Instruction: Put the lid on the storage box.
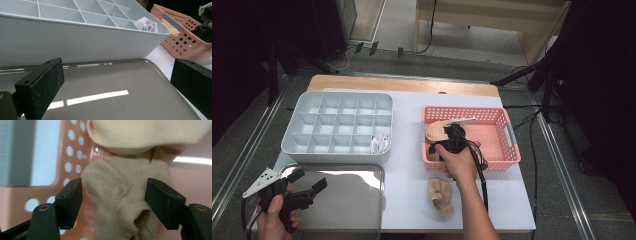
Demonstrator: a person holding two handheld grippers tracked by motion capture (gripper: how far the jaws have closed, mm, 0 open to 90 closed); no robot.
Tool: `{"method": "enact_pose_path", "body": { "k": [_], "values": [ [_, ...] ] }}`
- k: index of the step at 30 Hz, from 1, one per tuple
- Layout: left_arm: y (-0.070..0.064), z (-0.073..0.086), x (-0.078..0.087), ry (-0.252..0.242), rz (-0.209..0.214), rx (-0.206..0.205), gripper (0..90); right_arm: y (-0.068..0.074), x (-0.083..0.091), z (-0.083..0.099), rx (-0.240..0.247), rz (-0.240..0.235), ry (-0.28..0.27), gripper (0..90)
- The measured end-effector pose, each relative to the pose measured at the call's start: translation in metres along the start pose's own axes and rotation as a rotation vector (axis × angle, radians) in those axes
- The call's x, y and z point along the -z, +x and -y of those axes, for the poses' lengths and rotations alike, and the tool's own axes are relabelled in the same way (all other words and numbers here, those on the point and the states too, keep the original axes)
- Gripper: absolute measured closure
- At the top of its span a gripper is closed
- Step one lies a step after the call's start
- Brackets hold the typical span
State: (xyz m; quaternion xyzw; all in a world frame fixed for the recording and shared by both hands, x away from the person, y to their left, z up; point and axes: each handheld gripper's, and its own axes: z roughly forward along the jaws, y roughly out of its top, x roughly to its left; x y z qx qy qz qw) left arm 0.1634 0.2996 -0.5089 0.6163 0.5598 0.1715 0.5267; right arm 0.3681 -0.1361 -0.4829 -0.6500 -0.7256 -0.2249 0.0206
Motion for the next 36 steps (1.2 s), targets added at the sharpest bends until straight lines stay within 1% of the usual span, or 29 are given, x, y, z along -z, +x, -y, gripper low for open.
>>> {"method": "enact_pose_path", "body": {
  "k": [1, 2, 3, 4, 6, 7, 8, 9, 11, 13, 15, 16, 17, 18, 19, 21, 23, 24, 27, 31, 33, 35, 36],
  "values": [
    [0.0, 0.0, 0.0, 0.0, 0.0, -0.001, 0.0, 0.0, -0.001, -0.001, 0.0, 0.006, 0.006, 33.9],
    [0.0, 0.0, 0.0, 0.0, -0.001, 0.0, 0.0, 0.001, -0.001, -0.001, 0.011, 0.031, 0.01, 38.1],
    [0.001, 0.0, 0.0, 0.001, -0.001, -0.001, 0.0, 0.003, -0.001, -0.002, 0.008, 0.05, 0.02, 40.6],
    [0.001, 0.0, 0.0, 0.002, 0.0, -0.002, 0.0, 0.004, -0.002, -0.002, 0.025, 0.072, 0.022, 44.7],
    [0.001, -0.001, 0.001, 0.0, -0.002, 0.0, 0.0, 0.005, -0.002, -0.001, 0.043, 0.114, 0.019, 55.9],
    [0.001, -0.001, 0.001, -0.003, -0.001, 0.001, 0.0, 0.005, -0.002, -0.001, 0.059, 0.131, 0.015, 62.0],
    [0.001, -0.001, 0.001, -0.004, -0.001, 0.001, 0.0, 0.004, -0.002, -0.001, 0.077, 0.142, 0.015, 66.0],
    [0.001, -0.001, 0.001, -0.004, 0.0, 0.002, 0.0, 0.003, -0.002, 0.0, 0.092, 0.141, 0.009, 70.0],
    [0.002, -0.001, 0.002, -0.004, -0.001, 0.004, 0.0, 0.0, 0.0, 0.0, 0.102, 0.143, 0.004, 78.0],
    [0.002, -0.001, 0.002, -0.007, -0.001, 0.007, 0.0, -0.004, 0.003, 0.001, 0.111, 0.117, -0.028, 84.1],
    [0.002, -0.001, 0.002, -0.006, -0.002, 0.006, 0.0, -0.007, 0.006, 0.002, 0.108, 0.108, -0.058, 85.8],
    [0.002, -0.001, 0.001, -0.005, -0.002, 0.005, 0.0, -0.008, 0.008, 0.003, 0.108, 0.118, -0.074, 86.3],
    [0.002, -0.001, 0.001, -0.005, 0.0, 0.004, 0.0, -0.01, 0.011, 0.004, 0.113, 0.116, -0.095, 86.5],
    [0.001, -0.001, 0.001, -0.004, 0.002, 0.002, 0.0, -0.013, 0.013, 0.005, 0.107, 0.111, -0.117, 86.5],
    [0.001, -0.001, 0.001, -0.006, -0.002, 0.001, 0.0, -0.014, 0.014, 0.006, 0.114, 0.104, -0.135, 86.5],
    [0.0, -0.001, 0.001, -0.004, -0.001, -0.003, 0.0, -0.018, 0.017, 0.01, 0.146, 0.098, -0.202, 86.5],
    [0.0, -0.001, 0.001, -0.001, -0.002, -0.005, 0.0, -0.021, 0.021, 0.012, 0.128, 0.07, -0.235, 86.6],
    [0.0, 0.0, 0.0, 0.0, -0.002, -0.006, 0.0, -0.024, 0.023, 0.014, 0.119, 0.065, -0.256, 86.7],
    [0.0, 0.0, 0.0, 0.002, -0.002, -0.004, 0.0, -0.028, 0.029, 0.018, 0.116, 0.057, -0.302, 86.9],
    [-0.001, 0.0, -0.001, 0.005, -0.003, -0.008, 0.0, -0.028, 0.036, 0.023, 0.13, 0.022, -0.367, 87.2],
    [-0.001, 0.001, -0.001, 0.003, -0.004, -0.009, 0.0, -0.028, 0.04, 0.026, 0.138, 0.025, -0.39, 87.2],
    [-0.001, 0.001, -0.001, 0.003, -0.003, -0.009, 0.0, -0.029, 0.043, 0.029, 0.146, 0.009, -0.424, 87.3],
    [-0.002, 0.001, -0.001, 0.003, -0.004, -0.008, 0.0, -0.029, 0.045, 0.03, 0.148, 0.013, -0.433, 87.3]
  ]
}}
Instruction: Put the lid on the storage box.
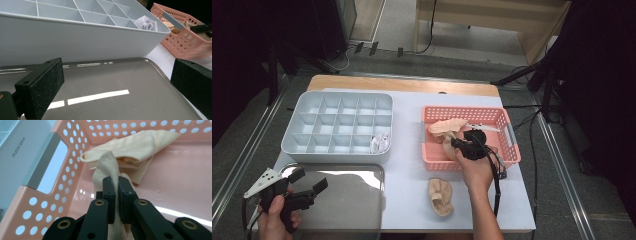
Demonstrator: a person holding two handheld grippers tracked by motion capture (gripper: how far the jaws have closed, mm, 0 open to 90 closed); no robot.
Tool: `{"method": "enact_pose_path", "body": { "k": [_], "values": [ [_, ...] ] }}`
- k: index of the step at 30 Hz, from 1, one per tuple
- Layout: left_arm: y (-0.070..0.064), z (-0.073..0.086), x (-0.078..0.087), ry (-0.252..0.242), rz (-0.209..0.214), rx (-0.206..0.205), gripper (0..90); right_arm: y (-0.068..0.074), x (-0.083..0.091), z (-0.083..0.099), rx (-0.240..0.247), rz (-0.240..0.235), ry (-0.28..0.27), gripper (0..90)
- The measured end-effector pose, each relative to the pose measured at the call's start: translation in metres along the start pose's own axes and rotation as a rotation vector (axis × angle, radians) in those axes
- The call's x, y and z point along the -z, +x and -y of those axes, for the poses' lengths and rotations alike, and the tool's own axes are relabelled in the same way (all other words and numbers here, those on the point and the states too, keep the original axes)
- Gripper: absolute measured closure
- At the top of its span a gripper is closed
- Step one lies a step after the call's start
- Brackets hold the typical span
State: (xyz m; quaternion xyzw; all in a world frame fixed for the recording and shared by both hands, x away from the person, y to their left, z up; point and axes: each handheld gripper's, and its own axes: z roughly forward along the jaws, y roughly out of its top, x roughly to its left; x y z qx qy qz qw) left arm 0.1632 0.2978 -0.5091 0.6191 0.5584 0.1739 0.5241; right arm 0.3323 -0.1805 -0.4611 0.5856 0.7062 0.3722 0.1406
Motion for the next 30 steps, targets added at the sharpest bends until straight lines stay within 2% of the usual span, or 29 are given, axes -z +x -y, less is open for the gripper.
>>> {"method": "enact_pose_path", "body": {
  "k": [7, 12, 14, 23, 30],
  "values": [
    [-0.001, 0.0, -0.001, 0.001, 0.0, 0.0, 0.0, 0.003, 0.01, 0.005, 0.052, -0.062, -0.135, 87.2],
    [0.0, 0.0, -0.001, 0.004, 0.002, -0.002, 0.0, 0.009, 0.016, 0.01, 0.099, -0.072, -0.219, 87.2],
    [0.0, 0.0, -0.001, 0.004, 0.002, -0.001, 0.0, 0.01, 0.018, 0.012, 0.101, -0.077, -0.244, 87.2],
    [-0.001, 0.001, -0.001, 0.008, 0.002, 0.0, 0.0, 0.015, 0.022, 0.019, 0.104, -0.056, -0.292, 87.2],
    [-0.001, 0.001, -0.002, 0.009, 0.002, -0.005, 0.0, 0.013, 0.02, 0.025, 0.078, -0.035, -0.309, 87.0]
  ]
}}
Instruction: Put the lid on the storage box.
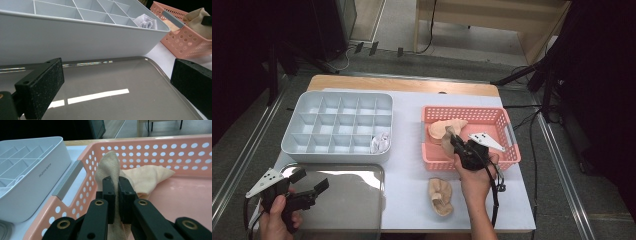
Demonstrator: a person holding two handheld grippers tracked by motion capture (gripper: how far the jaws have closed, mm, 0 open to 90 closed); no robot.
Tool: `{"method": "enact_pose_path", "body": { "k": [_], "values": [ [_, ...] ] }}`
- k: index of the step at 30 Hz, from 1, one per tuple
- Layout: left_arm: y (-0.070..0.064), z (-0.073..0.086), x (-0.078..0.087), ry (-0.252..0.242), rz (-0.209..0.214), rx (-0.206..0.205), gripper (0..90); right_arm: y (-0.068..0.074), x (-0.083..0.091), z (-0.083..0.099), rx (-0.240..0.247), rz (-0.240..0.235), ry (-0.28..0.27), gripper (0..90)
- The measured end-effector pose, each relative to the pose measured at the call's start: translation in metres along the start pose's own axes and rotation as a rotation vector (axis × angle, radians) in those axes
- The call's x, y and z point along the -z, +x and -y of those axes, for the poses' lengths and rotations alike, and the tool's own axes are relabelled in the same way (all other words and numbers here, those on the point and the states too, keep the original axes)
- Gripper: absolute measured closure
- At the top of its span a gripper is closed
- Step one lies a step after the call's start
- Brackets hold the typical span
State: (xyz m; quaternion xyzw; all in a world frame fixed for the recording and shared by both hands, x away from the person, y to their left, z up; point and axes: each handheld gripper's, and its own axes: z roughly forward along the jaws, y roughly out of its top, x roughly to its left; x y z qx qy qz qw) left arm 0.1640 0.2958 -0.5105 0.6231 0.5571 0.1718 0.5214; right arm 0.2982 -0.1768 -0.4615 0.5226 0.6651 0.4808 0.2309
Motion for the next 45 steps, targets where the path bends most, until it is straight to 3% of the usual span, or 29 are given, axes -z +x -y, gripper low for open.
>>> {"method": "enact_pose_path", "body": {
  "k": [10, 19, 30, 39, 45],
  "values": [
    [-0.002, 0.001, -0.001, 0.004, 0.0, -0.006, 0.0, 0.002, 0.017, -0.006, -0.023, -0.012, -0.091, 86.9],
    [-0.004, 0.002, -0.001, 0.006, 0.001, -0.011, 0.0, -0.001, 0.05, -0.007, -0.024, -0.014, -0.155, 86.9],
    [-0.009, 0.002, -0.003, 0.01, -0.001, -0.025, 0.0, -0.015, 0.094, 0.003, -0.063, -0.003, -0.217, 86.9],
    [-0.015, 0.003, -0.005, 0.01, -0.001, -0.037, 0.0, -0.023, 0.124, 0.024, -0.08, 0.004, -0.232, 86.9],
    [-0.02, 0.004, -0.008, 0.017, 0.004, -0.047, 0.0, -0.029, 0.13, 0.052, -0.086, 0.013, -0.209, 86.9]
  ]
}}
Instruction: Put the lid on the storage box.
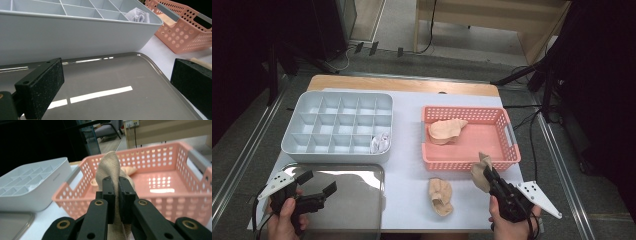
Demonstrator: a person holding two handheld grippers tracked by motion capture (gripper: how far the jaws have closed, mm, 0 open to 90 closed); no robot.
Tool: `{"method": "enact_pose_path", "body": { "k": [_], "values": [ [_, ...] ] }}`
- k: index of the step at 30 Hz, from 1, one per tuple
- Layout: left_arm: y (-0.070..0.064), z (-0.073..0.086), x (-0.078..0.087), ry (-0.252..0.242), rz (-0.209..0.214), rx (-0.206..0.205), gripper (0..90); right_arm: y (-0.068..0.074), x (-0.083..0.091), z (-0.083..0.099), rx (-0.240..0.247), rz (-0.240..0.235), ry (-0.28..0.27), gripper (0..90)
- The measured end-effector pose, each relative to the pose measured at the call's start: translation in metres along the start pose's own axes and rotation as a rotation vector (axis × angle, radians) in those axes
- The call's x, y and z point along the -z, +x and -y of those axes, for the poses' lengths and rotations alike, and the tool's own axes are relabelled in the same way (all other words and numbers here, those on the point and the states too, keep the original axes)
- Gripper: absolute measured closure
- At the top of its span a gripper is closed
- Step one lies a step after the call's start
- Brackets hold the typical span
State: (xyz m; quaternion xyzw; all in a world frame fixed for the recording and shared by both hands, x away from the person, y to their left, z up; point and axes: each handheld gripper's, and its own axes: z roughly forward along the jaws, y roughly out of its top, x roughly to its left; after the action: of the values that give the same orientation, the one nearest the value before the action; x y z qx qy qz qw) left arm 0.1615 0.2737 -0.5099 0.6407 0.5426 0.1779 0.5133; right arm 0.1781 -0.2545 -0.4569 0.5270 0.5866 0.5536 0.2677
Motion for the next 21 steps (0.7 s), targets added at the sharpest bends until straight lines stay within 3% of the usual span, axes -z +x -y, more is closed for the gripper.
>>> {"method": "enact_pose_path", "body": {
  "k": [5, 12, 14, 16, 18, 21],
  "values": [
    [-0.005, 0.001, -0.002, 0.002, 0.002, -0.013, 0.0, -0.006, 0.002, 0.025, -0.012, -0.001, 0.019, 86.8],
    [-0.011, -0.002, -0.005, -0.003, 0.012, -0.022, 0.0, -0.008, -0.007, 0.059, 0.005, -0.01, 0.114, 85.5],
    [-0.011, -0.002, -0.005, -0.002, 0.015, -0.022, 0.0, -0.007, -0.013, 0.067, 0.017, -0.018, 0.143, 76.4],
    [-0.012, -0.002, -0.005, -0.001, 0.016, -0.02, 0.0, -0.006, -0.019, 0.071, 0.033, -0.014, 0.16, 57.3],
    [-0.013, -0.002, -0.006, 0.003, 0.016, -0.025, 0.0, -0.005, -0.023, 0.074, 0.035, -0.029, 0.166, 47.6],
    [-0.016, -0.002, -0.008, 0.01, 0.023, -0.033, 0.0, -0.003, -0.03, 0.079, 0.066, -0.036, 0.232, 37.9]
  ]
}}
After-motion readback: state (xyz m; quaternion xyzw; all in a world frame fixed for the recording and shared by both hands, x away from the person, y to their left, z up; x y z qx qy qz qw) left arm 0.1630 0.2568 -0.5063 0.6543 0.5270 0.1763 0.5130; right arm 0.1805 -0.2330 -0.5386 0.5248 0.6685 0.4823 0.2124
